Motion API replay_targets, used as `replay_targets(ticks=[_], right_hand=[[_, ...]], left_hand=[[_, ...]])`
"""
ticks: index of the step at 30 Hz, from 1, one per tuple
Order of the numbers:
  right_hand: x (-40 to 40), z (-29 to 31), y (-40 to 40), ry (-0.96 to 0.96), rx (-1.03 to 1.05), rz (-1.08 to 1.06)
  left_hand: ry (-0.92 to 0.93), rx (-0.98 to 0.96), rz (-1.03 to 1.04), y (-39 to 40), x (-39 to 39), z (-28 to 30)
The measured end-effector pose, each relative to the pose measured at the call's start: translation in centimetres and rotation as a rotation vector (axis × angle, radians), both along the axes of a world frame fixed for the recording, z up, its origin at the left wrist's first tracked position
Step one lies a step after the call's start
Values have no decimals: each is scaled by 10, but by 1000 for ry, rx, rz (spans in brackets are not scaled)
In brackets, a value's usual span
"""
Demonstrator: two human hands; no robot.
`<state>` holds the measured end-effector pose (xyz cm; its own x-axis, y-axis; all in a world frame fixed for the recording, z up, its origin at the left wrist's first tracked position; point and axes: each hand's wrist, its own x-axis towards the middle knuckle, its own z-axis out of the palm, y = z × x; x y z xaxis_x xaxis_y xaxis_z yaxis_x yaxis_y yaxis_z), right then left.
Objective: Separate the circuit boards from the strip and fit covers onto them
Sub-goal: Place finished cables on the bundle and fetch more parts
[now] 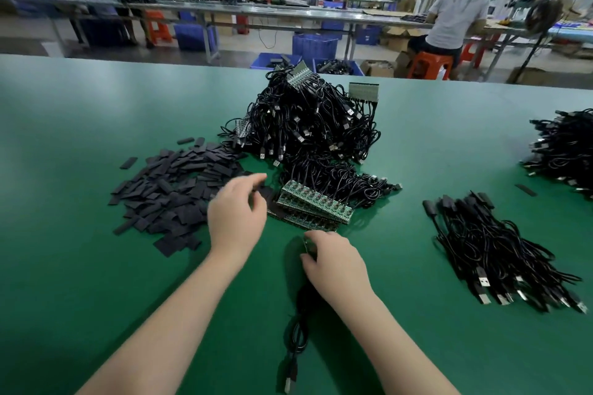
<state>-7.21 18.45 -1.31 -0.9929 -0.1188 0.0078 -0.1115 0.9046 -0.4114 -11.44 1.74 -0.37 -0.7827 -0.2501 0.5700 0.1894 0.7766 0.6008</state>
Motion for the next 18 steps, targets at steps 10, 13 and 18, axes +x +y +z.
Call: replay_targets(ticks=[10,13,18], right_hand=[[17,-8,21,181,-760,-156],[18,-6,27,166,-960,-192],[15,-2,40,26,-1224,-272]], left_hand=[[-900,-673,164,-96,-77,26],[-782,-652,191,-101,-76,19],[-556,-589,270,-100,-72,16]])
